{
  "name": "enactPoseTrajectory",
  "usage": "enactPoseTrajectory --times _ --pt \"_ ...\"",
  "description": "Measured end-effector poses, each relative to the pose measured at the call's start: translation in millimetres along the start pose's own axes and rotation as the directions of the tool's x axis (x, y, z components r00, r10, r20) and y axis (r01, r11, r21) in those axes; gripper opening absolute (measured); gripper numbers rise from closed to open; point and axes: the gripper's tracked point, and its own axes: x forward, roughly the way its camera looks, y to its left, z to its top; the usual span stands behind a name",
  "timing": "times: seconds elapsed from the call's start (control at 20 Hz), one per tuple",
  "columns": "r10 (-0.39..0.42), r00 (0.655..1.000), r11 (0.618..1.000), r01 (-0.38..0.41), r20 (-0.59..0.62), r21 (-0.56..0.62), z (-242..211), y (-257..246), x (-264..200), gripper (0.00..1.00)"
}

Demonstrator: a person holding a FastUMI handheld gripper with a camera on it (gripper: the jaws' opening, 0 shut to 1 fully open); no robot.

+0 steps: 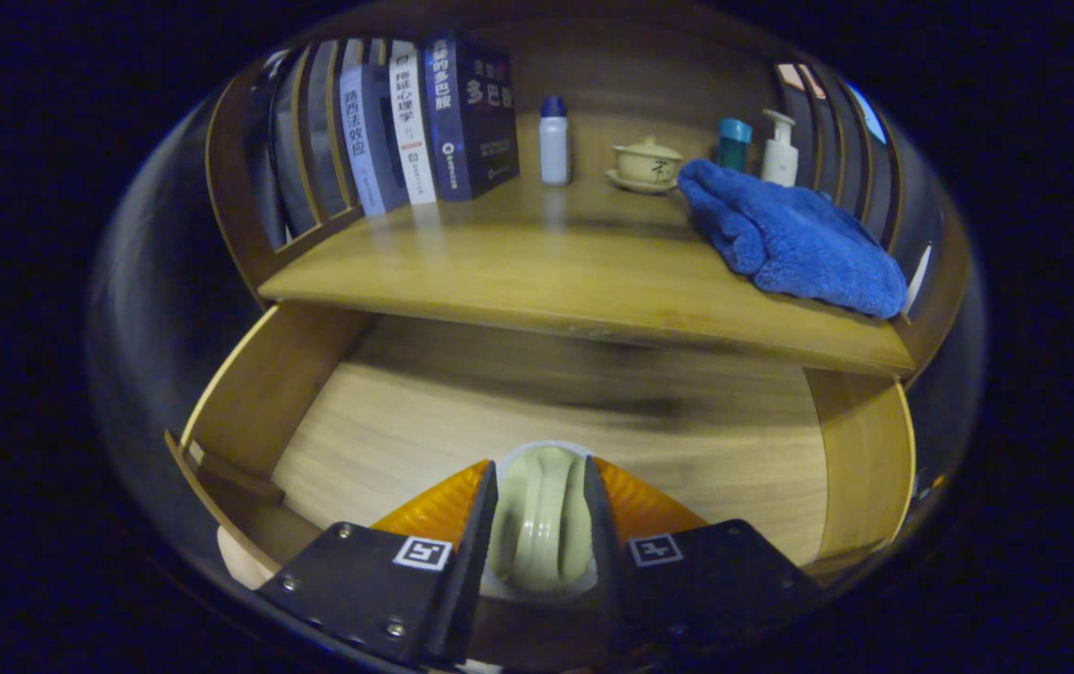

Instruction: Pull open the drawer, take out the items inside it, and place them on the countertop above the cabinet.

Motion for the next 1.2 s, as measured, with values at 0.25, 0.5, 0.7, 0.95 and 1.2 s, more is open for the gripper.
enactPoseTrajectory --times 0.25,0.5,0.7,0.95,1.2 --pt "-0.008 0.998 1.0 0.007 -0.061 -0.017 -12.3 4.7 10.8 0.54" --pt "-0.032 0.996 0.997 0.026 -0.086 -0.07 -12.9 -0.3 12.7 0.54" --pt "-0.08 0.996 0.994 0.077 -0.033 -0.079 -5.7 -8.4 5.3 0.35" --pt "-0.052 0.999 0.995 0.052 0.009 -0.08 0.8 -3.4 2.1 0.19" --pt "-0.034 0.993 0.998 0.04 0.117 -0.046 33.0 -0.3 -28.9 0.19"
